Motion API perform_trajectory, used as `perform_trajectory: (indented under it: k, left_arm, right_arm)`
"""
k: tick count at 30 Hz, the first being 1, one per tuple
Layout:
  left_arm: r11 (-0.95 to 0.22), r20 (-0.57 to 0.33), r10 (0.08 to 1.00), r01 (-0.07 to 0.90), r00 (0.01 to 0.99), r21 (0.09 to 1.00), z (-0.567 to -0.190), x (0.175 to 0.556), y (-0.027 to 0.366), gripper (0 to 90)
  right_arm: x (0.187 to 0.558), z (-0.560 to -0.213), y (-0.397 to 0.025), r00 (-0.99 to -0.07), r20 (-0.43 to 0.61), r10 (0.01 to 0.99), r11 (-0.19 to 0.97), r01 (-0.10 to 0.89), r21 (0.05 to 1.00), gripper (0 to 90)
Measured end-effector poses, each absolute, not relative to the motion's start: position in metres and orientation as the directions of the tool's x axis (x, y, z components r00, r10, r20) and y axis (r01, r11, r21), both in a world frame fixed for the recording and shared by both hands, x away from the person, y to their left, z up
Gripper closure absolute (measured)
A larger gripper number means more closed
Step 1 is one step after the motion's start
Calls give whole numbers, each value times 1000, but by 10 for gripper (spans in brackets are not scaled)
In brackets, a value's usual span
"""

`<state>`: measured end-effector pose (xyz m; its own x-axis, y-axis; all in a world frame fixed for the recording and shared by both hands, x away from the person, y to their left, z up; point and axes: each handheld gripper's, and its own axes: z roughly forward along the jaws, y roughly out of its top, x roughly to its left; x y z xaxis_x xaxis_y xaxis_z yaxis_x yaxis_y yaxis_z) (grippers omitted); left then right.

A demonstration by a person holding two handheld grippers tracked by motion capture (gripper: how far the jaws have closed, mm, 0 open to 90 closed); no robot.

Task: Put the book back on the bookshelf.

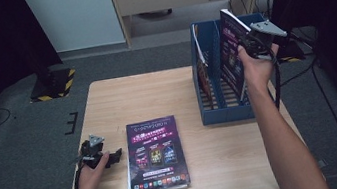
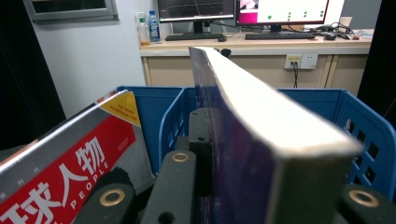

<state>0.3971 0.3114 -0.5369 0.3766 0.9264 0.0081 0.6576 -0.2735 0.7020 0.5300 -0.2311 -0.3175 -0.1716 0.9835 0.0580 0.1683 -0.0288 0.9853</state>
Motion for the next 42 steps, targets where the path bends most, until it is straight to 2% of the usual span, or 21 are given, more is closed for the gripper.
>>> perform_trajectory:
  k: [24, 42]
  left_arm:
    - [-274, 8, 926, 657, 377, 702, -537, 397, 311, 12]
    - [-274, 8, 926, 657, 377, 702, -537, 397, 311, 12]
  right_arm:
    - [533, -329, -219, -195, 52, 979, -20, 163, 986, 826]
    - [535, -356, -220, -180, 72, 981, -39, 183, 982, 826]
